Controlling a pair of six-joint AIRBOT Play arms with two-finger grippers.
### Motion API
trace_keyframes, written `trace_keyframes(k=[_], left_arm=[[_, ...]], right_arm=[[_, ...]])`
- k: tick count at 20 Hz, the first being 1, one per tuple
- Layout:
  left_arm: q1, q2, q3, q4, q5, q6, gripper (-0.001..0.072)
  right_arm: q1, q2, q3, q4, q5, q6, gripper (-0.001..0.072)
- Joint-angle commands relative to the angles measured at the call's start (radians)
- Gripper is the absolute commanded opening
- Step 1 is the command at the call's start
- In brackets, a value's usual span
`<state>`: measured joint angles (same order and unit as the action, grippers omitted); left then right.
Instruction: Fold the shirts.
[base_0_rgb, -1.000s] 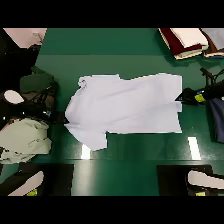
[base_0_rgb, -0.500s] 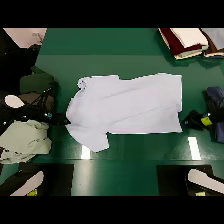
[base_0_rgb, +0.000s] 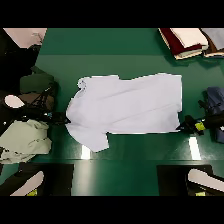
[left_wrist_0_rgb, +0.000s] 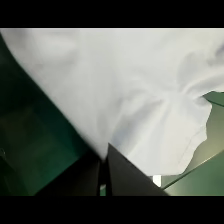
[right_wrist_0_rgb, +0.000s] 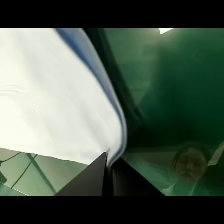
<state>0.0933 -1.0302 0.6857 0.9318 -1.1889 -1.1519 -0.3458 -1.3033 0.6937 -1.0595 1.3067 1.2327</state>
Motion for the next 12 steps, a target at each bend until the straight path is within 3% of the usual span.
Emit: trace_keyframes(k=[1, 6, 12], left_arm=[[0.000, 0.003, 0.009, 0.005, 0.002, -0.001, 0.0023], [0.000, 0.051, 0.346, 0.014, -0.012, -0.027, 0.0024], [0.000, 0.128, 1.004, 0.014, -0.010, -0.048, 0.0025]], right_arm=[[0.034, -0.003, 0.012, 0.003, -0.011, -0.004, 0.0016], [0.107, 0.150, 0.292, 0.022, 0.056, 0.089, 0.0017], [0.161, 0.369, 0.852, 0.011, -0.036, 0.130, 0.0016]])
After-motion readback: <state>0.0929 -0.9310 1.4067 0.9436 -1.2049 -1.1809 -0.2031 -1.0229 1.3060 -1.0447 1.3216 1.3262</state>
